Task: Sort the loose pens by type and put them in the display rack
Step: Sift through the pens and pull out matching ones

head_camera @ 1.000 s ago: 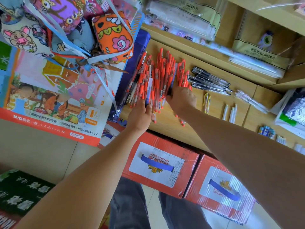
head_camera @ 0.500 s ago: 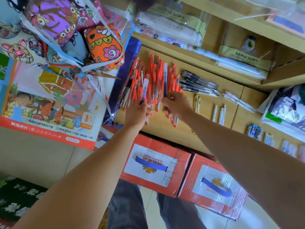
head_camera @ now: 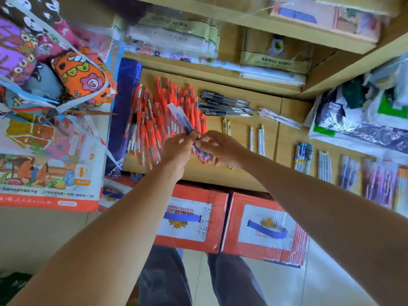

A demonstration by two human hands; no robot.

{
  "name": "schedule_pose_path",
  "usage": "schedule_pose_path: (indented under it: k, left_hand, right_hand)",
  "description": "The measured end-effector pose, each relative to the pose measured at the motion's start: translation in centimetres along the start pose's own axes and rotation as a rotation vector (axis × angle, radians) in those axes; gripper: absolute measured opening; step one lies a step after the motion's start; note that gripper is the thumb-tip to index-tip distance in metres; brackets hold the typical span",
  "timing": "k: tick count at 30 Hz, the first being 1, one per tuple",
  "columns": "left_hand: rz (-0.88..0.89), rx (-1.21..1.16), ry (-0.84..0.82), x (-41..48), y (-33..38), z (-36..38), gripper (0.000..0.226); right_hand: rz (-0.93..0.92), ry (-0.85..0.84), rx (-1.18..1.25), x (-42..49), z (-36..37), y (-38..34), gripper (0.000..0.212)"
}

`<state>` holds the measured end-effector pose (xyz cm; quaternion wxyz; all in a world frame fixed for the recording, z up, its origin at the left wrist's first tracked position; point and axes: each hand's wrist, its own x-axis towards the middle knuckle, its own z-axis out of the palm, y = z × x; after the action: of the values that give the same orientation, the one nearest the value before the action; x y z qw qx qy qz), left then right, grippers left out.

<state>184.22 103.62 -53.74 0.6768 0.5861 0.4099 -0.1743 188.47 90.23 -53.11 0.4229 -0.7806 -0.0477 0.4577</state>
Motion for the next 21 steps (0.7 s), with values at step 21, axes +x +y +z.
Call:
schedule_pose_path:
  k: [21]
  left_hand:
    - [0.037, 0.123, -0.161, -2.9, -2.7, 13.0, 0.025]
  right_hand:
    - [0.042, 0.009, 0.215, -9.9, -7.4, 11.5, 0.024]
